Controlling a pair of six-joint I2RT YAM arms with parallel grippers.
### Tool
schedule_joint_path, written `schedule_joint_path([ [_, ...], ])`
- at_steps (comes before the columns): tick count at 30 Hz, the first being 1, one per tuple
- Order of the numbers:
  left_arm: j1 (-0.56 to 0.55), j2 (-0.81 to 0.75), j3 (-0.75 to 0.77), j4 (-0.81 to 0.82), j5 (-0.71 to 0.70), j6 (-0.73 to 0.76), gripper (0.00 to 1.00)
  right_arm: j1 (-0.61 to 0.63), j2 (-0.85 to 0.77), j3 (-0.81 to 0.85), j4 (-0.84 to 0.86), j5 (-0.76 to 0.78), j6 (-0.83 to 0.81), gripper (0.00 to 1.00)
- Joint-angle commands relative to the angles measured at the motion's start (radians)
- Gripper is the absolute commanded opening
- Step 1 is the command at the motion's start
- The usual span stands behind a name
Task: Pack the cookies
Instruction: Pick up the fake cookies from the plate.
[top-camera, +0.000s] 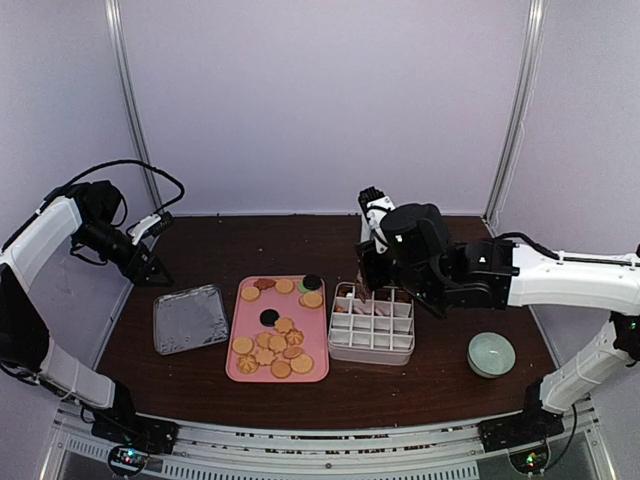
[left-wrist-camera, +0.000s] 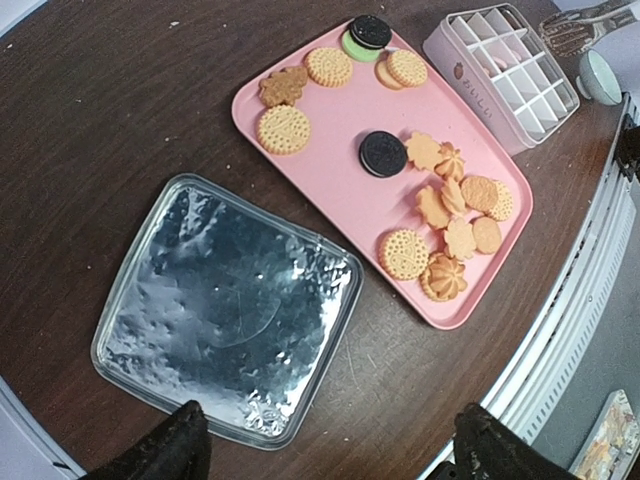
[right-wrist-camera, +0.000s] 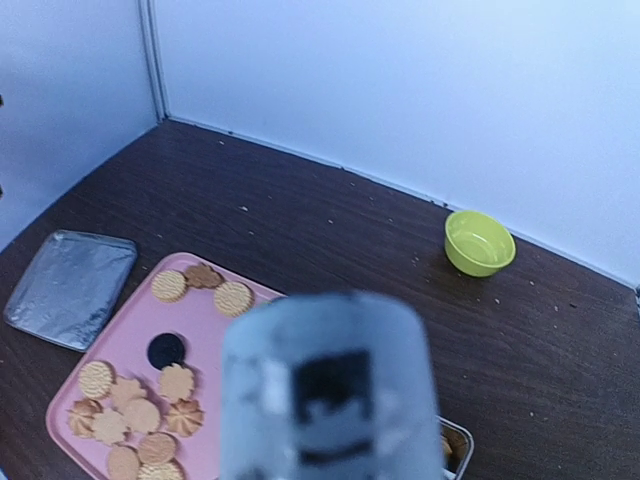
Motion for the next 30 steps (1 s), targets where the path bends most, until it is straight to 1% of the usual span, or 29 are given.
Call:
schedule_joint_path([
  [1,0.016,-0.017,0.003,0.012,-0.011,0.009,0.87,0.069,0.079,0.118,0.052,-0.016,-0.024,0.29],
  [9,0.021,-0.019,0.006,0.012,-0.018,0.007,0.87,0.146,0.293,0.283,0.104,-0.11,-0.005,0.29],
  [18,0.021,-0.023,-0.003,0.011,-0.016,0.011,0.87,0.151,0.498,0.475,0.106,-0.149,-0.011,0.32],
  [23,0.02,-0.024,-0.008,0.011,-0.018,0.016,0.87,0.139,0.566,0.526,0.091,-0.135,-0.004,0.34],
  [30,0.02,-0.02,-0.01,0.016,-0.018,0.018,0.87,0.106,0.602,0.531,0.076,-0.123,0.003,0.36],
])
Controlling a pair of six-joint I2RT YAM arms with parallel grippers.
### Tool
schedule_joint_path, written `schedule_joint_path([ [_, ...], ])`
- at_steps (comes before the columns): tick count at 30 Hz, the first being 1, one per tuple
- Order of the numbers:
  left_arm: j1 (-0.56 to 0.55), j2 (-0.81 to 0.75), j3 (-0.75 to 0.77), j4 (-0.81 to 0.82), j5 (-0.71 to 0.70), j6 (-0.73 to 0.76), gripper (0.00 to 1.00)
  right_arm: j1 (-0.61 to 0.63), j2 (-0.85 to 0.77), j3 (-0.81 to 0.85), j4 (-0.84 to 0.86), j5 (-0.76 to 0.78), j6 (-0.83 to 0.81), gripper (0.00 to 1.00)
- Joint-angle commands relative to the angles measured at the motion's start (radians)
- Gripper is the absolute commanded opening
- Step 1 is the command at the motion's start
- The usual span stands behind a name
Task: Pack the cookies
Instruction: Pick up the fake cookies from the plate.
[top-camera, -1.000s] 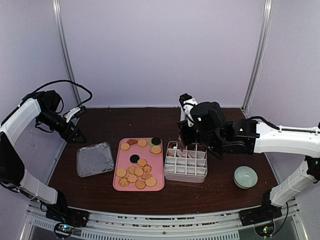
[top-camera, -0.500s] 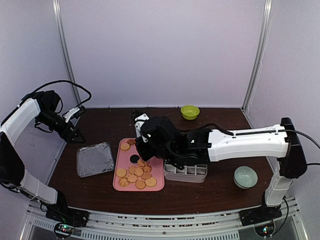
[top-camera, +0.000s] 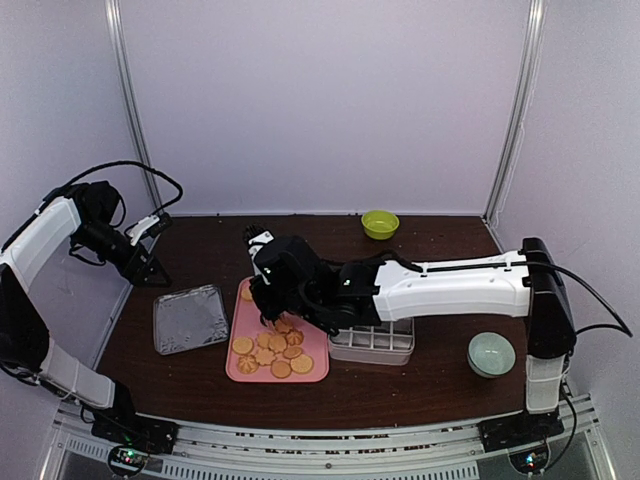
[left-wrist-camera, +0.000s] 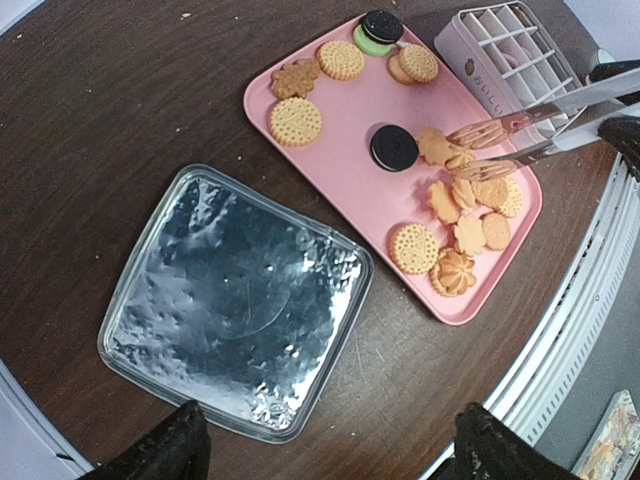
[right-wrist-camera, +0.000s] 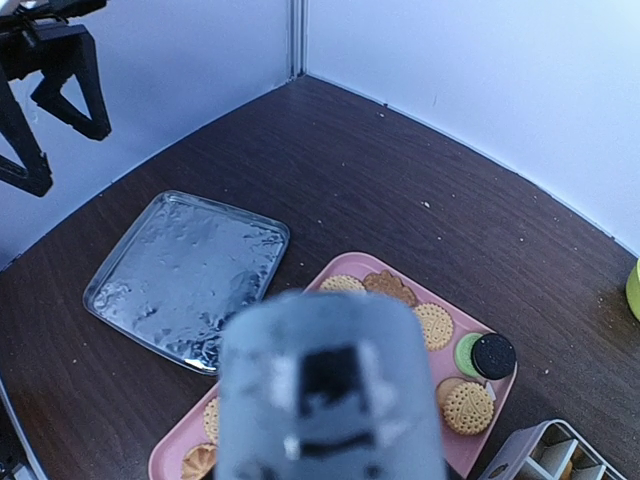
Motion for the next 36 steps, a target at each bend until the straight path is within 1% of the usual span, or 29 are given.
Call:
schedule_joint_path([
  [1,0.008,-0.017,-0.007,0.017,0.003,0.015,0.87,-0.024,0.017,0.029,0.001,0.024,0.014,0.36],
  [6,0.009,-0.01,-0.005,0.016,0.005,0.015,0.87,-0.039,0.034,0.027,-0.003,0.019,0.027,0.36],
  [15,0.008,-0.007,0.005,0.015,0.004,0.016,0.87,-0.047,0.057,0.007,0.001,-0.028,0.059,0.4],
  [22,0.009,-0.003,0.007,0.012,0.009,0.016,0.86,-0.063,0.058,-0.025,0.01,-0.05,0.087,0.39],
  [25,0.008,-0.005,0.006,0.012,0.007,0.018,0.86,-0.063,0.045,-0.032,0.017,-0.049,0.086,0.33],
  [29,0.008,-0.003,0.006,0.012,0.011,0.018,0.86,-0.063,0.013,-0.031,0.024,-0.036,0.079,0.16],
  [30,0.009,-0.001,0.005,0.012,0.013,0.018,0.86,-0.062,0.003,-0.032,0.026,-0.033,0.076,0.14],
  [32,0.009,-0.001,0.005,0.012,0.014,0.017,0.86,-0.062,-0.018,-0.032,0.03,-0.029,0.072,0.1],
  [36,0.008,-0.001,0.006,0.012,0.017,0.017,0.86,-0.062,-0.058,-0.028,0.034,-0.023,0.059,0.08],
])
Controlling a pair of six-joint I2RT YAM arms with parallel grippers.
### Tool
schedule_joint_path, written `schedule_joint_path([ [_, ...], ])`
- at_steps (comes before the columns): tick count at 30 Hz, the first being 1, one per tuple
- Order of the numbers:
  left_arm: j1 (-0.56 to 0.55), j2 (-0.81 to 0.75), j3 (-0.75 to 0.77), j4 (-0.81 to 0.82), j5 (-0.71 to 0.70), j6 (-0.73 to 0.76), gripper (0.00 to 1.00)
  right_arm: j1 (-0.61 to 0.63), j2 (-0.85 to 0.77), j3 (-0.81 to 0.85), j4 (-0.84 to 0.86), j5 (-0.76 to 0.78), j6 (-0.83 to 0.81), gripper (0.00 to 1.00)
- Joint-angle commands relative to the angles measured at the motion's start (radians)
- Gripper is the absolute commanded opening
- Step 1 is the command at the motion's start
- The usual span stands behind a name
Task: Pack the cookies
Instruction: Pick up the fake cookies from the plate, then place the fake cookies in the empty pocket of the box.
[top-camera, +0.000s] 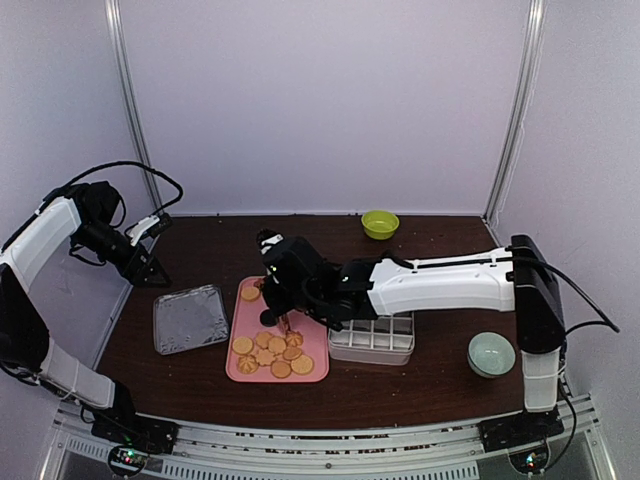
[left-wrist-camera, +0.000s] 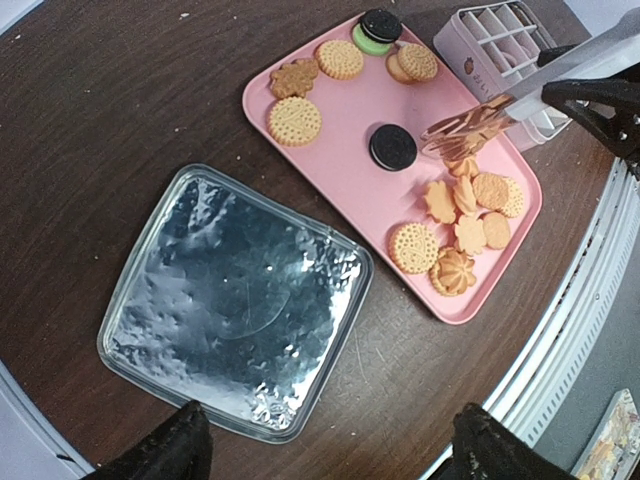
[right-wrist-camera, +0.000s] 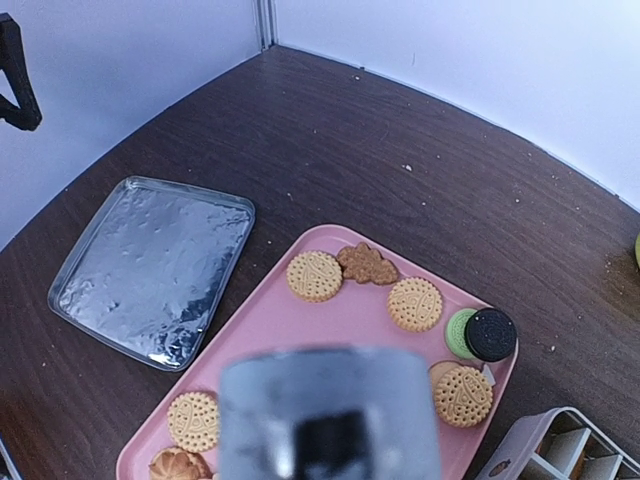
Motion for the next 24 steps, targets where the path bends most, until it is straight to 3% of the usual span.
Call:
schedule_joint_path([
  [1,0.009,-0.001,0.007,0.012,0.017,0.014,0.86,-0.003,-0.111,-0.001,0.034,0.027,-0.022,0.07],
  [9,0.008,0.0,0.007,0.011,0.021,0.013,0.85,-0.019,-0.267,-0.078,0.013,0.112,-0.085,0.08],
  [24,0.008,-0.001,0.008,0.01,0.037,0.013,0.85,-0.186,-0.739,-0.633,-0.083,0.24,-0.054,0.08],
])
